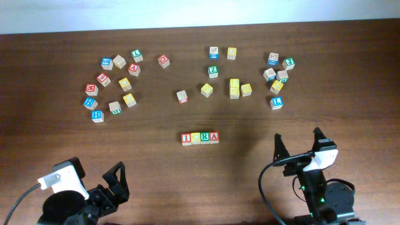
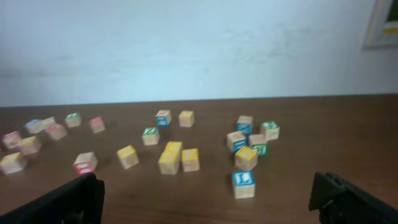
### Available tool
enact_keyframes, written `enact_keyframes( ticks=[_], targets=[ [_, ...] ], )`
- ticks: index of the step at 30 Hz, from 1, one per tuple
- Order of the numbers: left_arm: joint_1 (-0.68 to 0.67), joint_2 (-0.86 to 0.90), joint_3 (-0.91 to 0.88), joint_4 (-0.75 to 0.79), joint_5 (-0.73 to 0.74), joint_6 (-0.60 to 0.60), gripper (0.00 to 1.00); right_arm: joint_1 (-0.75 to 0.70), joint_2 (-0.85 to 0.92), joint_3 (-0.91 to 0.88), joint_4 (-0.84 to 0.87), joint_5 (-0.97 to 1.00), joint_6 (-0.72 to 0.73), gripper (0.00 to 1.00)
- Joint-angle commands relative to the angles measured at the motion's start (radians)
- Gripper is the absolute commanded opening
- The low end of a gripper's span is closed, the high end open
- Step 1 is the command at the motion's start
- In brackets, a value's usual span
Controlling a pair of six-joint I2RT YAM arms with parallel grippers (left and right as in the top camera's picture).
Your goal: Spell out ICRA
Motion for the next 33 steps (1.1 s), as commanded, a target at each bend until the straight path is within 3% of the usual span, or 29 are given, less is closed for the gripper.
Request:
enact_keyframes(
  ticks=[1, 5, 12, 16, 21, 27, 33],
  targets=[
    [-0.002, -0.004, -0.002, -0.001, -0.018, -0.009, 0.99, -0.053, -0.035, -0.010, 0.027, -0.016, -0.030, 0.98],
    [-0.002, -0.004, -0.002, -0.001, -0.018, -0.009, 0.99, -0.078, -0.071, -0.034, 0.044, -0.013, -0.030, 0.98],
    [-0.002, -0.004, -0.002, -0.001, -0.018, -0.009, 0.99, -0.079, -0.071, -0.192, 0.284, -0.042, -0.029, 0.98],
    [-0.002, -0.004, -0.002, -0.001, -0.018, -0.009, 0.99, -0.079, -0.071, -0.192, 0.269, -0.042, -0.040, 0.98],
    [-0.002, -0.004, -0.002, -0.001, -0.018, -0.009, 0.99, -0.079, -0.071, -0.192, 0.111, -0.041, -0.045, 0.98],
    [-0.002, -0.004, -0.002, -0.002, -0.018, -0.009, 0.99, -0.077, -0.071, -0.192, 0.111, -0.043, -0.149, 0.98],
    [-0.002, -0.004, -0.002, -0.004, -0.018, -0.009, 0.99, -0.077, -0.071, -0.192, 0.108, -0.023, -0.077, 0.98]
  ],
)
